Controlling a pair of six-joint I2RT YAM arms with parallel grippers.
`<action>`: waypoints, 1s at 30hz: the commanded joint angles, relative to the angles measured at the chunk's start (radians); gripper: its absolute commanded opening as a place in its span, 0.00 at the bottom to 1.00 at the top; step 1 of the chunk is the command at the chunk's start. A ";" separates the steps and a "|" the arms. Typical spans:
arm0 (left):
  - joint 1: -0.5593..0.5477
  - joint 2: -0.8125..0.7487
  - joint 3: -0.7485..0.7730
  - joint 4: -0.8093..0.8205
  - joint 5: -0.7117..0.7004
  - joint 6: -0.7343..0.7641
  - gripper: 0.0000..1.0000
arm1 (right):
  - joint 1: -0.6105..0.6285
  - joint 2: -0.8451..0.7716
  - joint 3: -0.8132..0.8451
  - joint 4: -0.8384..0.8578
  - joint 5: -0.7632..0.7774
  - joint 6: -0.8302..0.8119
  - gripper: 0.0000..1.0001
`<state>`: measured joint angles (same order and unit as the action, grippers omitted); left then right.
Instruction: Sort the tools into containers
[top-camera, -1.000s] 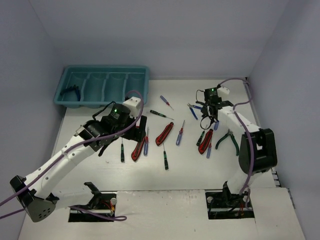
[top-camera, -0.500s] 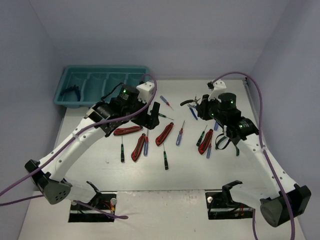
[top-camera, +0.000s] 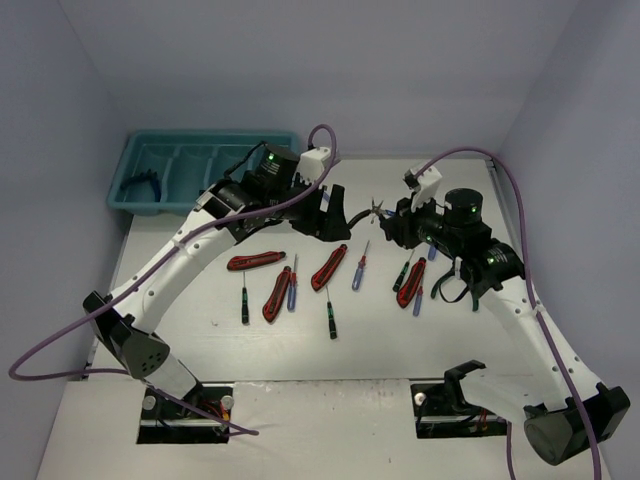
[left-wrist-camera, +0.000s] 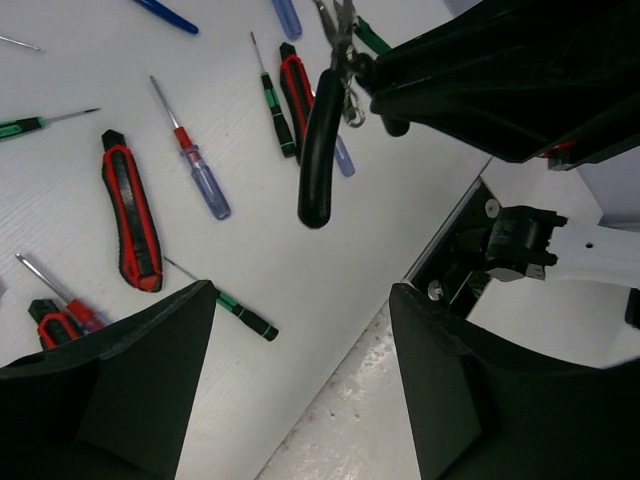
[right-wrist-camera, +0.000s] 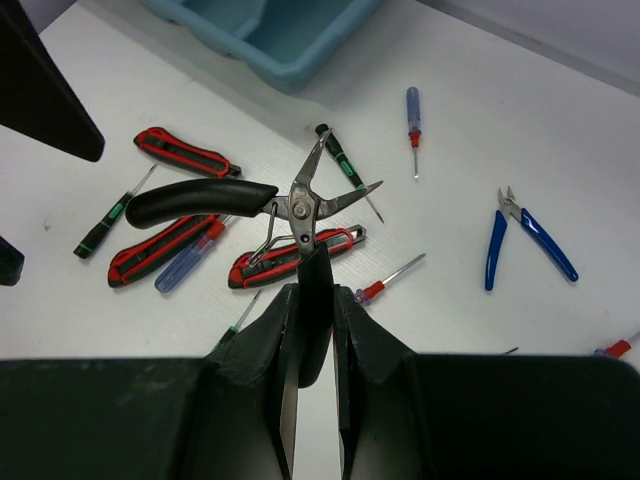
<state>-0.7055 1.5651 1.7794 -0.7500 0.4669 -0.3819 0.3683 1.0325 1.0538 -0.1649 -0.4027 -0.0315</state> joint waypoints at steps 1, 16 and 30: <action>0.005 0.008 0.049 0.084 0.106 -0.051 0.63 | 0.009 0.002 0.021 0.052 -0.107 -0.033 0.00; 0.005 0.049 0.061 0.143 0.139 -0.092 0.38 | 0.010 0.002 0.038 0.056 -0.209 -0.035 0.00; 0.026 0.037 0.039 0.147 0.134 -0.077 0.00 | 0.009 0.015 0.053 0.056 -0.191 -0.046 0.42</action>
<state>-0.7010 1.6404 1.7908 -0.6678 0.5934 -0.4758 0.3687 1.0425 1.0567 -0.1692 -0.5811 -0.0645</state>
